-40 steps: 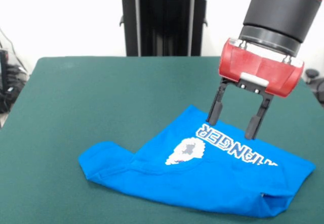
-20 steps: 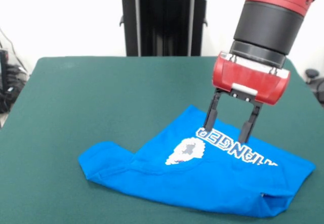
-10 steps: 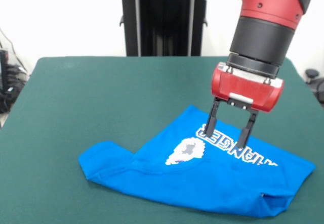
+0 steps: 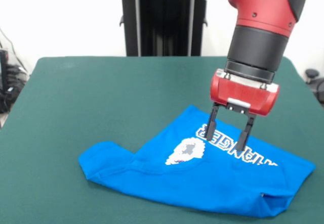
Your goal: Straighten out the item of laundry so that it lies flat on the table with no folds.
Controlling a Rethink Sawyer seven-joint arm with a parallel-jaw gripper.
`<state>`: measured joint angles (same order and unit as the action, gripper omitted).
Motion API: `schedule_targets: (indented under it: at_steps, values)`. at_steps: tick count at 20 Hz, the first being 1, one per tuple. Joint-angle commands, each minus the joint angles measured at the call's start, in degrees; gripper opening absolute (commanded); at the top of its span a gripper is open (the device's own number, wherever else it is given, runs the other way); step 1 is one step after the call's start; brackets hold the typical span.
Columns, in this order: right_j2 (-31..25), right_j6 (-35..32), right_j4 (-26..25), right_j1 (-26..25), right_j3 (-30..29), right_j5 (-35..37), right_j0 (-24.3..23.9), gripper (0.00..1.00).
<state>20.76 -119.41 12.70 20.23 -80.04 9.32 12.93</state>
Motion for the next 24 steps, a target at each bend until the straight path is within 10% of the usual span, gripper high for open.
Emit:
schedule_targets:
  at_steps: [1,24]
  values:
    - [-9.74,-10.89,0.2,-2.82,-8.65,-3.96,-0.73,1.0]
    - [-14.6,-9.12,-2.11,0.29,-15.69,-8.76,-4.19,1.0]
